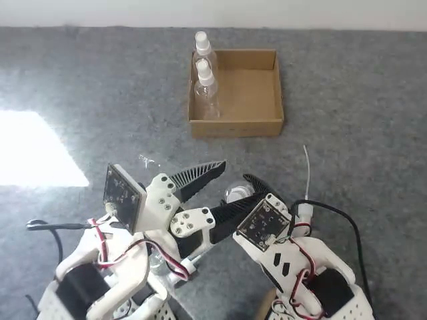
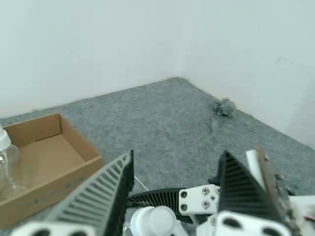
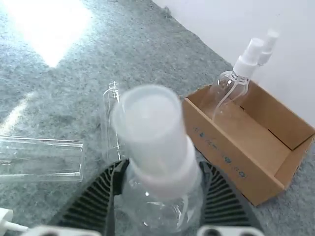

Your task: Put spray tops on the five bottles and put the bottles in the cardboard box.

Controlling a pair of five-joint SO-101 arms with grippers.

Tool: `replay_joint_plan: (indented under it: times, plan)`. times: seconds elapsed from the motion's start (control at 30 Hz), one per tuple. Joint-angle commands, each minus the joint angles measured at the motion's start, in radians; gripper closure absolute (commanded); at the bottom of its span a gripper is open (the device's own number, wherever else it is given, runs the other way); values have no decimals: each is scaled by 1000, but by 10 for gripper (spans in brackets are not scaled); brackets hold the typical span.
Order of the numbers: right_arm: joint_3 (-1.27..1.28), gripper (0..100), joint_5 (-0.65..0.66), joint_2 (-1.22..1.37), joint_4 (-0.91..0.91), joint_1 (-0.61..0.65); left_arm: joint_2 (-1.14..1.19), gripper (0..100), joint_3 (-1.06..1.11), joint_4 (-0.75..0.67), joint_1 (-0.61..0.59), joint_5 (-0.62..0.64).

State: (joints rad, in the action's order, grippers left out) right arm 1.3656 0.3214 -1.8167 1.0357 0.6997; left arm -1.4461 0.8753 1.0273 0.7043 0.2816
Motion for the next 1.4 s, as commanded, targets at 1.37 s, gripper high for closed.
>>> replay_joint_plan:
  times: [1.37]
  plan:
    - [-129, 913, -34, 16, -91, -275, -3, 742, 447, -204, -937, 64]
